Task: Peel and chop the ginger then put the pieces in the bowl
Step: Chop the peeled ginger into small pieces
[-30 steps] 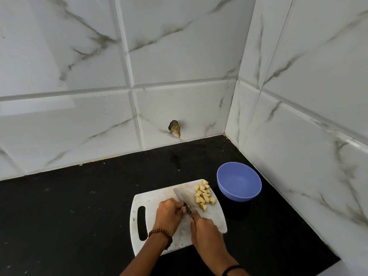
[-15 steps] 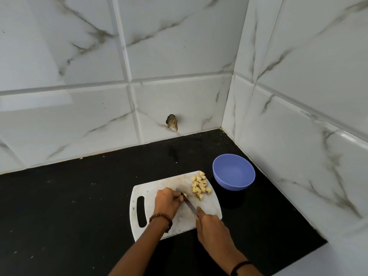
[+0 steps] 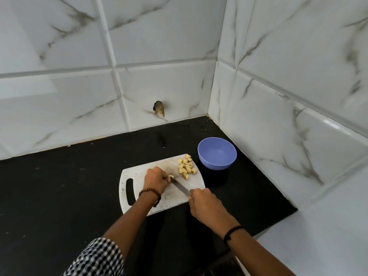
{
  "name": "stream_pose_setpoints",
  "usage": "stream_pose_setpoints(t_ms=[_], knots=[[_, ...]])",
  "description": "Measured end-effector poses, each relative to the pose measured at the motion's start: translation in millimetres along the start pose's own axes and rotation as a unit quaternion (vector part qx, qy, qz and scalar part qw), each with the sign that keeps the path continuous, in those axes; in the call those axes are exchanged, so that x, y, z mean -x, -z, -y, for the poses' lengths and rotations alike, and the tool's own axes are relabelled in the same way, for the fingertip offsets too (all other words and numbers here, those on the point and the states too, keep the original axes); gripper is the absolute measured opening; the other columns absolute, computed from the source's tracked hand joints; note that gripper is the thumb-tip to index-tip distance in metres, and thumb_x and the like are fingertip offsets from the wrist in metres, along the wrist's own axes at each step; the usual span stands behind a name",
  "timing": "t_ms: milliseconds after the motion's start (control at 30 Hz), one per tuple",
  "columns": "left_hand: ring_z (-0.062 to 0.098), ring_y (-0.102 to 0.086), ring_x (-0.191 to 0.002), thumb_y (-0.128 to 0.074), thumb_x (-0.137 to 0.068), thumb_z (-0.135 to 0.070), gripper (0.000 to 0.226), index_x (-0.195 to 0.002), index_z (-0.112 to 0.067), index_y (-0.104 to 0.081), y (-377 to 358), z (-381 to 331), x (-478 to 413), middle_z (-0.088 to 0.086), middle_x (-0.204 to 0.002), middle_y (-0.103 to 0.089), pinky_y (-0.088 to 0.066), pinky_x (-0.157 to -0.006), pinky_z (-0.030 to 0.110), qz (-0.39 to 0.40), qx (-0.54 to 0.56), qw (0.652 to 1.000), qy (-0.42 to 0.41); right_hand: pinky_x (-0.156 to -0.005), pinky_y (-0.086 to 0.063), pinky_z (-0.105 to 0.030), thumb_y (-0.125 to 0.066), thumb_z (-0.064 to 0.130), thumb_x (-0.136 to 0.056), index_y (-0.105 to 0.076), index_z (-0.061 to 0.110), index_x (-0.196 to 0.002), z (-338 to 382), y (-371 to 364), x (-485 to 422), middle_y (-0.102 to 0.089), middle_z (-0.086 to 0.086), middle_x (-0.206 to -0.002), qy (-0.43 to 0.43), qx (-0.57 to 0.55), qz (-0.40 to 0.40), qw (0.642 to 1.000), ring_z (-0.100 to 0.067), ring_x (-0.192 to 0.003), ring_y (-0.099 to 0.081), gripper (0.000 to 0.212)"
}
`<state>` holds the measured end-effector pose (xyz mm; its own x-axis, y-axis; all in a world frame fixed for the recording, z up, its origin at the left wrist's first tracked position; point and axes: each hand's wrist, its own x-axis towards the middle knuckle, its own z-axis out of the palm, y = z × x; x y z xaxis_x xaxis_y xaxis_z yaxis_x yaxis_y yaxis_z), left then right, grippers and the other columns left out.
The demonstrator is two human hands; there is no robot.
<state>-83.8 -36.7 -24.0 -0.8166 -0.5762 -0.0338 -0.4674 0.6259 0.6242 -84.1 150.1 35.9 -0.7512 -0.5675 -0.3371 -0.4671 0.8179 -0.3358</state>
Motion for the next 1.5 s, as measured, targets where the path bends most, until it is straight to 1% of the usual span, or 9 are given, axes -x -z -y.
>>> stream_pose_setpoints(t_ms=[233, 433, 600, 733, 867, 1000, 1133, 1333, 1500], knots=[[0.011, -0.063, -0.075, -0.073, -0.082, -0.018, 0.013, -0.092, -0.012, -0.077, -3.3, 1.8, -1.3, 0.002, -0.085, -0.073, -0.052, -0.073, 0.020, 0.010, -0.019, 1.000, -0.010, -0.087, -0.053, -0.037, -0.055, 0.026, -0.098, -0.051, 0.018, -0.114, 8.6, 20.3, -3.3, -0.044, -0.002, -0.100, -0.013, 0.016, 0.033, 0.999, -0.020, -0.095, -0.059, 0.018], [0.006, -0.054, -0.063, -0.073, -0.082, -0.027, 0.013, -0.087, -0.016, -0.077, -3.3, 1.0, -2.6, -0.001, -0.079, -0.069, -0.038, -0.055, 0.012, 0.016, -0.021, 1.000, -0.005, -0.083, -0.051, -0.033, -0.055, 0.023, -0.098, -0.051, 0.015, -0.117, 11.7, 43.1, -3.8, -0.045, -0.003, -0.101, 0.007, 0.023, 0.048, 0.999, -0.019, -0.095, -0.058, 0.021], [0.010, -0.059, -0.083, -0.067, -0.085, -0.020, 0.013, -0.097, -0.018, -0.071, -6.3, 3.8, -5.2, 0.002, -0.100, -0.067, -0.050, -0.073, 0.020, 0.024, -0.037, 0.999, -0.023, -0.082, -0.054, -0.034, -0.048, 0.032, -0.100, -0.054, 0.019, -0.098, -1.7, 34.8, -3.2, -0.050, -0.002, -0.102, 0.007, -0.027, 0.015, 0.999, -0.015, -0.085, -0.058, 0.014], [0.012, -0.055, -0.094, -0.062, -0.088, -0.019, 0.029, -0.117, -0.021, -0.060, -10.5, 0.4, -3.2, 0.001, -0.111, -0.059, -0.050, -0.081, 0.022, 0.039, -0.051, 0.996, -0.056, -0.071, -0.052, -0.024, -0.046, 0.034, -0.101, -0.058, 0.019, -0.108, -8.5, 28.9, -4.1, -0.047, 0.005, -0.093, 0.019, -0.078, -0.003, 0.997, -0.010, -0.075, -0.057, 0.020], [0.013, -0.055, -0.103, -0.066, -0.084, -0.029, 0.041, -0.123, -0.022, -0.055, -11.0, -0.7, -4.9, -0.002, -0.117, -0.056, -0.051, -0.088, 0.026, 0.055, -0.049, 0.996, -0.047, -0.066, -0.050, -0.021, -0.047, 0.036, -0.100, -0.056, 0.025, -0.102, -12.2, 21.9, -11.9, -0.050, 0.004, -0.099, 0.009, -0.120, -0.022, 0.992, -0.010, -0.075, -0.059, 0.015], [0.012, -0.056, -0.100, -0.068, -0.084, -0.035, 0.036, -0.117, -0.024, -0.059, -10.2, -1.8, -7.4, -0.003, -0.115, -0.057, -0.048, -0.083, 0.022, 0.050, -0.063, 0.996, -0.044, -0.067, -0.048, -0.019, -0.045, 0.038, -0.101, -0.056, 0.026, -0.115, -14.3, 17.7, -21.1, -0.050, 0.002, -0.104, -0.016, -0.158, -0.040, 0.986, -0.011, -0.080, -0.061, 0.021], [0.009, -0.055, -0.092, -0.066, -0.087, -0.032, 0.020, -0.106, -0.028, -0.068, -11.9, -3.3, -9.3, -0.003, -0.108, -0.059, -0.049, -0.082, 0.021, 0.045, -0.070, 0.995, -0.063, -0.069, -0.045, -0.019, -0.044, 0.038, -0.101, -0.056, 0.026, -0.115, -12.7, 13.8, -30.3, -0.052, 0.001, -0.103, -0.018, -0.168, -0.045, 0.985, -0.009, -0.084, -0.059, 0.022], [0.010, -0.054, -0.092, -0.061, -0.091, -0.027, 0.019, -0.107, -0.026, -0.070, -17.7, -3.0, -8.3, -0.001, -0.106, -0.057, -0.047, -0.080, 0.020, 0.003, -0.070, 0.996, -0.061, -0.060, -0.039, -0.015, -0.045, 0.038, -0.101, -0.058, 0.024, -0.111, -5.6, 3.5, -42.9, -0.055, 0.004, -0.096, -0.018, -0.202, -0.043, 0.978, -0.005, -0.077, -0.056, 0.021], [0.011, -0.054, -0.078, -0.059, -0.092, -0.028, 0.018, -0.085, -0.016, -0.071, -16.7, -6.0, -6.0, 0.001, -0.088, -0.059, -0.049, -0.072, 0.022, -0.004, -0.047, 0.999, -0.026, -0.059, -0.037, -0.012, -0.045, 0.039, -0.101, -0.057, 0.024, -0.121, -4.0, -9.0, -45.2, -0.054, 0.009, -0.094, -0.021, -0.219, -0.053, 0.974, -0.004, -0.081, -0.055, 0.028]])
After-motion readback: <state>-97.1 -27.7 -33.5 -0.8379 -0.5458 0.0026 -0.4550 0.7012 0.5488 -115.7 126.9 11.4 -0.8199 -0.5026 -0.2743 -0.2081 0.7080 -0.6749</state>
